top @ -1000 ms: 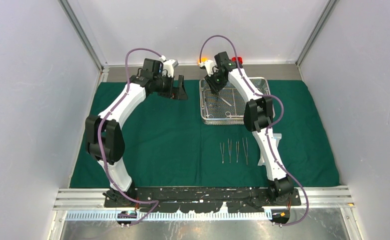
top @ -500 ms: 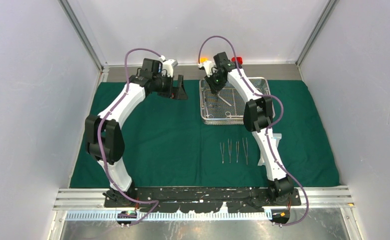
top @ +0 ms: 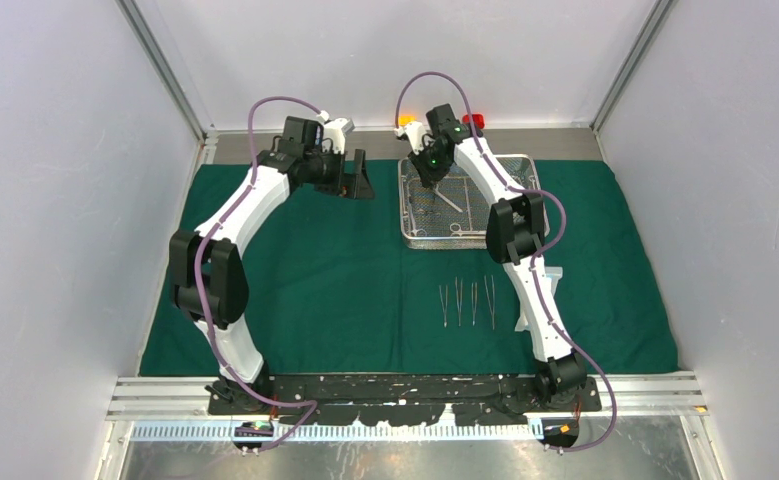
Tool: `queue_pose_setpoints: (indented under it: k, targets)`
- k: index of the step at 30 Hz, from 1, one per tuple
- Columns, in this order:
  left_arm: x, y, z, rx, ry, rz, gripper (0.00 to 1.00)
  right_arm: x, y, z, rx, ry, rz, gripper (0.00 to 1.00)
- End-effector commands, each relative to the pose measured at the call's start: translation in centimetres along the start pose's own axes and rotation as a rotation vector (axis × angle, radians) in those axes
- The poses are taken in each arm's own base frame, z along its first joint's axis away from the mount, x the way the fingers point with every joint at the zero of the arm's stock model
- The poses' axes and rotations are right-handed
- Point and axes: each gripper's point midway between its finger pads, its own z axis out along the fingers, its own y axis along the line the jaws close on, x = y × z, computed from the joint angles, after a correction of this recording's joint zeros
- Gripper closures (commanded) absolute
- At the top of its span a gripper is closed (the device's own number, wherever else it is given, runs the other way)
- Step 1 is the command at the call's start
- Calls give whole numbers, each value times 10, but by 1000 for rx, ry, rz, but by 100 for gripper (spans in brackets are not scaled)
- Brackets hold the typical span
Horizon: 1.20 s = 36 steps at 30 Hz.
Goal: Open and lay out the surgical kit
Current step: Pick up the medical item from the container.
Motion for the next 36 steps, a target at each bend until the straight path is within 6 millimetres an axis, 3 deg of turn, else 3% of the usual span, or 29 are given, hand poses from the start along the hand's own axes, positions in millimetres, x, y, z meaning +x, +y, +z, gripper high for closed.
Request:
queue_pose_setpoints:
  k: [1, 8, 13, 25, 36]
  targets:
    - [-15, -9, -10, 31, -47, 18, 10, 19, -3, -9, -1, 67, 6, 83]
    - [-16, -9, -10, 32, -44, 15, 10, 18, -5, -13, -3, 60, 9, 93]
    - [-16, -9, -9, 33, -38, 15, 10, 6, -8, -25, 12, 27, 18, 100]
    - [-19, -9, -7, 33, -36, 13, 11, -49, -13, -87, 85, -135, 70, 100]
    - [-33, -19, -7, 72, -64, -31, 12, -82, -21, -137, 227, -235, 222, 100]
